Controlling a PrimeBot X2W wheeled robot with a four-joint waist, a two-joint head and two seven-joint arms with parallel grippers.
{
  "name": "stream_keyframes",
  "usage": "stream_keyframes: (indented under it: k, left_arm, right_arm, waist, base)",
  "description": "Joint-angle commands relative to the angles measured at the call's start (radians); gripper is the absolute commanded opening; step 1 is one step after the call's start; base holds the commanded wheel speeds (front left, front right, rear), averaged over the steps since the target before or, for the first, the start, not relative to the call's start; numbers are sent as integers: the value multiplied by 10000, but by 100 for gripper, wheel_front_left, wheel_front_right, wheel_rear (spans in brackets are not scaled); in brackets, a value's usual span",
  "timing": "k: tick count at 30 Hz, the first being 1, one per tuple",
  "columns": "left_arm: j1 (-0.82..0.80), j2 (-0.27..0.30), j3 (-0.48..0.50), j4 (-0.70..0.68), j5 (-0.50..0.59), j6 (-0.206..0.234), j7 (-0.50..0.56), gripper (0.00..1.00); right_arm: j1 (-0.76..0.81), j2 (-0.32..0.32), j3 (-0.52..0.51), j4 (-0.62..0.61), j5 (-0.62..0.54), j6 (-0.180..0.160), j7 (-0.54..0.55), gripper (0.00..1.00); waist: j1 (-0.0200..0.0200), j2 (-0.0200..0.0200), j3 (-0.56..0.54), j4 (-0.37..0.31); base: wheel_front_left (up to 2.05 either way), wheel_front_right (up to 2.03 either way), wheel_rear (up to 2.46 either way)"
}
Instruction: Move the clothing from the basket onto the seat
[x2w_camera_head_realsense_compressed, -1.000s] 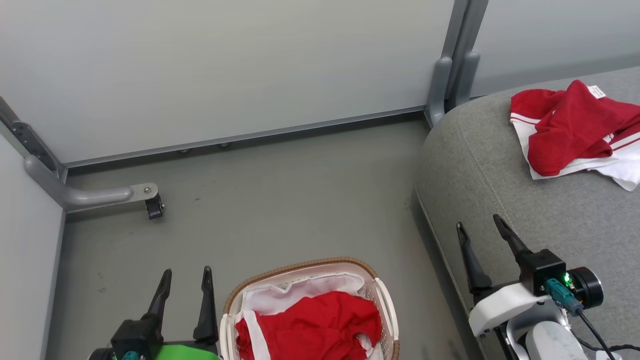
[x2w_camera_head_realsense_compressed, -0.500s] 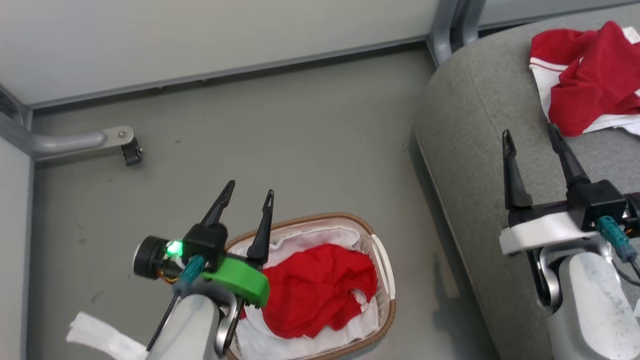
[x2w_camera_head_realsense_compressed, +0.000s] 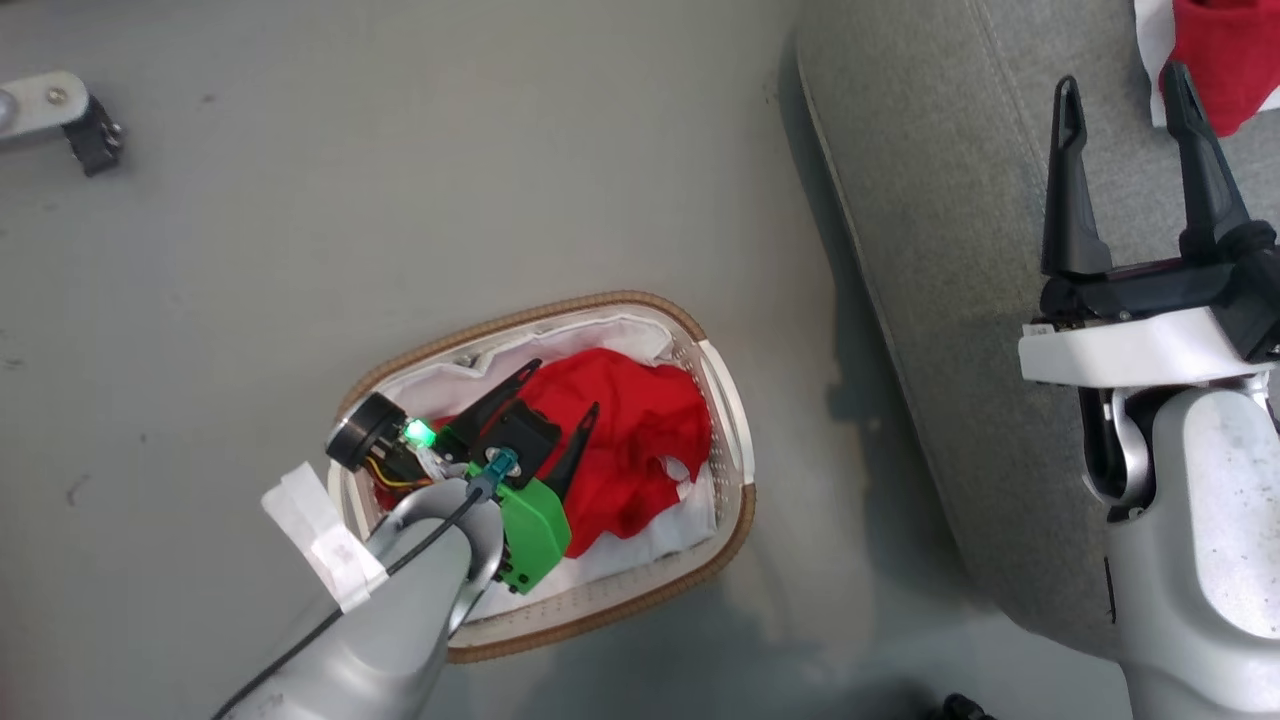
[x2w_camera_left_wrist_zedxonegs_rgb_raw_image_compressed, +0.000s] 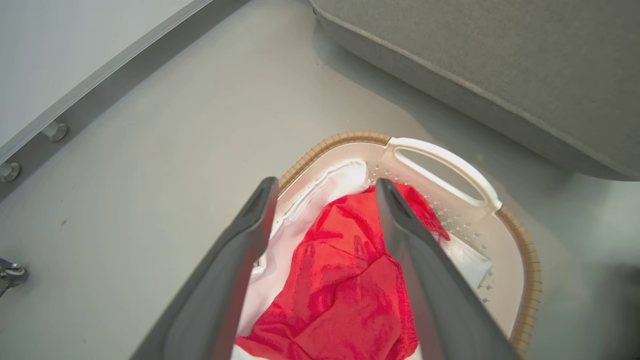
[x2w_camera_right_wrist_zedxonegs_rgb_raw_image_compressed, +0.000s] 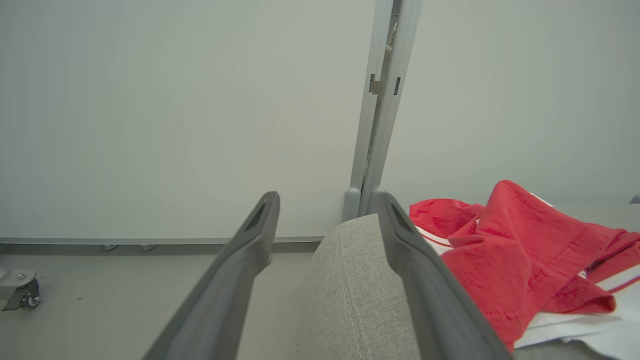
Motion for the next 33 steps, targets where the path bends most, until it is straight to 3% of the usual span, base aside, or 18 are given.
stream_keyframes:
  k: [1, 10, 18, 33]
  left_arm:
    - [-495, 215, -267, 347, -24, -21, 57, 100]
    - [-1844, 684, -1711, 2188, -411, -23, 270, 100]
    - [-2723, 1063, -2273, 3101, -617, -24, 266, 100]
    - [-3699, 823, -2658, 4011, -607, 9, 570, 100]
  right_arm:
    - [-274, -12, 67, -137, 206, -14, -3, 100]
    - [-906, -9, 638, -500, 986, -14, -3, 100]
    - [-1278, -11, 1036, -849, 1193, -14, -2, 100]
    - [-1471, -15, 1458, -1079, 1353, -14, -2, 100]
  waist:
    - [-1, -1, 1729, -1136]
    - [-1, -1, 3036, -1865]
    - [-1, -1, 3686, -2155]
    - [-1, -1, 4154, -2212]
  base:
    - [0, 0, 0]
    - [0, 0, 0]
    - [0, 0, 0]
    - [0, 0, 0]
